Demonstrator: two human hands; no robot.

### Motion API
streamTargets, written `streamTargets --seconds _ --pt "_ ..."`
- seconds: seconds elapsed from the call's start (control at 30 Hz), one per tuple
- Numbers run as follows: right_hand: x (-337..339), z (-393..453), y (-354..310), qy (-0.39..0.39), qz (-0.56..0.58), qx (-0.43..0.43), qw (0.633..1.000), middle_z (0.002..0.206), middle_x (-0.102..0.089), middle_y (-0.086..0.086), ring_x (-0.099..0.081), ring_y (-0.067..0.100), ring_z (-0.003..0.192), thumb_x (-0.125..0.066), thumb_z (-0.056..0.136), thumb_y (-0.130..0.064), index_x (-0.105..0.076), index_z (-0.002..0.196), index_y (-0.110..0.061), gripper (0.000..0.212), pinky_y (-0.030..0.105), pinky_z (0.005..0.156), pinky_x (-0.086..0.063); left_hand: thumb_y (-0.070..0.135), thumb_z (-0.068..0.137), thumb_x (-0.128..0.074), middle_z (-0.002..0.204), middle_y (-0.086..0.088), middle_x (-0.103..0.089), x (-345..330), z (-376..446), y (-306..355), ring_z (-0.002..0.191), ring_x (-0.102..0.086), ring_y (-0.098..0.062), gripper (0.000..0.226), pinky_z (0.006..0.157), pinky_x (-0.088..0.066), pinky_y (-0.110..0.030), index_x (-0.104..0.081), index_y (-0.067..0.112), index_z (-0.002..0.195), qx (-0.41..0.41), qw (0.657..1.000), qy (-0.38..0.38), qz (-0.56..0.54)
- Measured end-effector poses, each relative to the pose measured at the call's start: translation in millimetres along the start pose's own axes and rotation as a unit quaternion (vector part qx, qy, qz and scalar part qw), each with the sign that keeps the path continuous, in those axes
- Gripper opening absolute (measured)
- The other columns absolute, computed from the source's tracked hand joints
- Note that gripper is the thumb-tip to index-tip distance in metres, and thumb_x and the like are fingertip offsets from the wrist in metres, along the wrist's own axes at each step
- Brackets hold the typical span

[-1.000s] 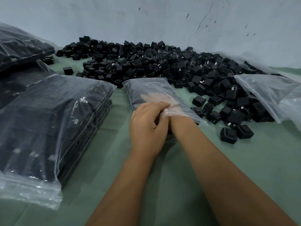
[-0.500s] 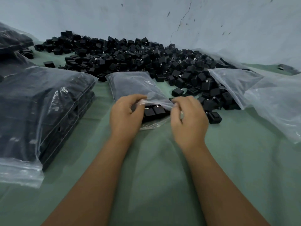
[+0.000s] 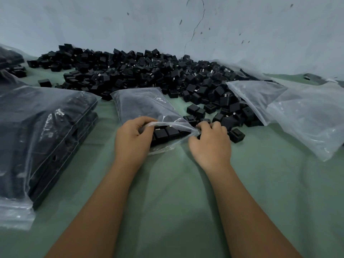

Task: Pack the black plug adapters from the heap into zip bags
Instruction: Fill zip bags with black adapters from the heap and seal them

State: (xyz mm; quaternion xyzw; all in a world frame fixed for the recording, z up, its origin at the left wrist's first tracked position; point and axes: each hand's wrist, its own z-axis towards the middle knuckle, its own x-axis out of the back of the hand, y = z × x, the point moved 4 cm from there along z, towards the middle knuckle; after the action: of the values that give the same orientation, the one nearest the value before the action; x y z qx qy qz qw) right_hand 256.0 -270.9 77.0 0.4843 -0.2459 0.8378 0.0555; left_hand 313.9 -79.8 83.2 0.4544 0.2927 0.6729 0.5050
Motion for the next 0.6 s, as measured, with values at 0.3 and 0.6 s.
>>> streamTargets --seconds 0.3,0.6 --pt "30.0 -5.3 -15.4 0.171 0.263 0.067 0.947 0.108 -0.048 0.001 -0.049 0.02 0.102 -0.058 0.072 -0.006 -0.058 0.109 -0.009 0.037 0.012 0.081 -0.035 0.035 0.079 -0.055 0.083 0.017 -0.072 -0.4 -1.1 1.9 0.083 -0.066 -0.003 0.018 0.073 -0.051 -0.019 -0.073 0.036 0.083 0.029 0.997 -0.011 -0.075" --pt "13.0 -26.7 -60.7 0.065 0.229 0.231 0.943 0.096 -0.044 -0.002 -0.05 0.015 0.074 -0.063 0.073 -0.012 -0.05 0.086 -0.013 0.018 0.036 0.054 -0.05 0.027 0.084 -0.059 0.088 0.012 -0.074 -1.8 1.2 0.2 0.086 -0.068 -0.004 0.019 0.072 -0.051 -0.015 -0.075 0.026 0.092 0.034 0.993 -0.012 -0.113"
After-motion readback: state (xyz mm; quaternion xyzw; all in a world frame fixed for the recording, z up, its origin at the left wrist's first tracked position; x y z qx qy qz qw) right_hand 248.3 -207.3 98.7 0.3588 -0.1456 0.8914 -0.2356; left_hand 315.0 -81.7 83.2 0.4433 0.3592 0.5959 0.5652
